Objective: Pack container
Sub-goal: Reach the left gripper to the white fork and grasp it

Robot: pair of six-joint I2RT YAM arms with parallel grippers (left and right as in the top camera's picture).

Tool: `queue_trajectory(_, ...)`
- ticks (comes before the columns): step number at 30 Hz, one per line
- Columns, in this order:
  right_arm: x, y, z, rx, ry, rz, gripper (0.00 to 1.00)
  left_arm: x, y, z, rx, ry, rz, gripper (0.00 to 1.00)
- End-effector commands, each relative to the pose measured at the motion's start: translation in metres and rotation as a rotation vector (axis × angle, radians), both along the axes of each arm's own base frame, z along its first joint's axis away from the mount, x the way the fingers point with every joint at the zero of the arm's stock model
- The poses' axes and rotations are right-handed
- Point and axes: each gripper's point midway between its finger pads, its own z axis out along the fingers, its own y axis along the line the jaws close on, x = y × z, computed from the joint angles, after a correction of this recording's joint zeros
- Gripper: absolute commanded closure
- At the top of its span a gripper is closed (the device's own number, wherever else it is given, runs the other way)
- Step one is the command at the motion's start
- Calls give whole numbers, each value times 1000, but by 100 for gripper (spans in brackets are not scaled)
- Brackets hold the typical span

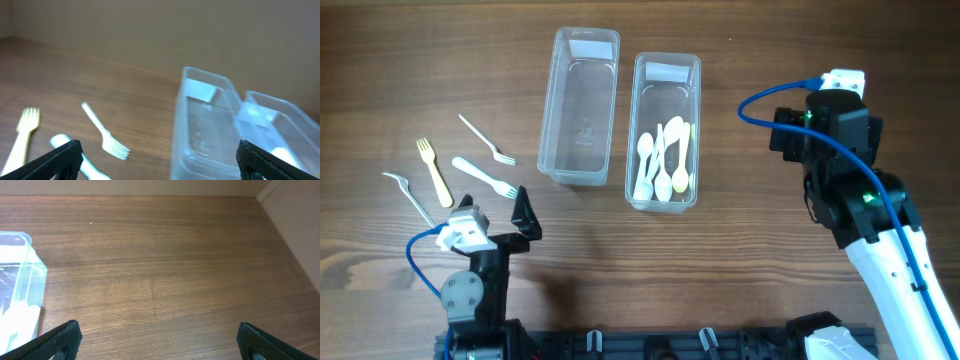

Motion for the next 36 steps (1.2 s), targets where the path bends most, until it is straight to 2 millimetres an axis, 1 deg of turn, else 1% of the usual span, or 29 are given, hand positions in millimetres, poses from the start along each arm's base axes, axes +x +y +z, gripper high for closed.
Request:
queue_trajectory(1, 1, -4, 6, -25, -9, -13, 0, -2, -22, 13, -23, -39, -128, 0)
queue_trajectory(3, 1, -4, 6, -25, -9, -13, 0, -6, -23, 38, -69, -85, -127, 1)
queue_trajectory(5, 1, -4, 6, -25, -10, -13, 0, -14, -20, 76, -71, -143, -106, 1)
queue_trajectory(6, 1, -4, 6, -25, -9, -13, 0, -20, -15, 102, -68, -164, -77, 1)
queue_trajectory(9, 1, -4, 6, -25, -10, -13, 0, -32, -2, 144, -71, -139, 6, 1)
queue_trajectory(10, 1, -4, 6, -25, -9, -13, 0, -35, 0, 162, -72, -121, 21, 1)
queue_trajectory(13, 1, -4, 6, -25, -10, -13, 0, -35, 0, 196, -77, -71, 21, 1)
queue_trajectory(15, 1, -4, 6, -25, -9, -13, 0, -29, 0, 215, -82, -11, 23, 0)
queue_trajectory(17, 1, -4, 6, -25, -9, -13, 0, -20, 1, 225, -87, 54, 26, 0)
queue_trajectory(19, 1, -4, 6, -25, -9, -13, 0, -3, 3, 230, -92, 106, 28, 0)
queue_trajectory(21, 1, -4, 6, -25, -10, -13, 0, 12, 4, 216, -96, 167, 31, 0)
queue_trajectory(23, 1, -4, 6, -25, -9, -13, 0, 24, 5, 196, -103, 252, 35, 0)
queue_trajectory(26, 1, -4, 6, -25, -9, -13, 0, 49, 8, 163, -113, 377, 41, 0)
queue_trajectory(27, 1, -4, 6, -25, -10, -13, 0, 53, 9, 157, -113, 400, 46, 0)
queue_trajectory(28, 1, -4, 6, -25, -10, -13, 0, 57, 14, 148, -116, 433, 78, 0)
queue_trajectory(29, 1, -4, 6, -25, -10, -13, 0, 60, 40, 127, -179, 499, 254, 0)
queue_trajectory(31, 1, -4, 6, -25, -9, -13, 0, 53, 73, 104, -252, 559, 480, 0)
queue_trajectory(32, 1, -4, 6, -25, -9, -13, 0, 52, 84, 91, -273, 596, 545, 0)
queue_trajectory(33, 1, -4, 6, -25, -9, -13, 0, 52, 92, 82, -284, 625, 573, 0)
queue_trajectory(36, 1, -4, 6, -25, -10, -13, 0, 51, 117, 46, -349, 746, 651, 0)
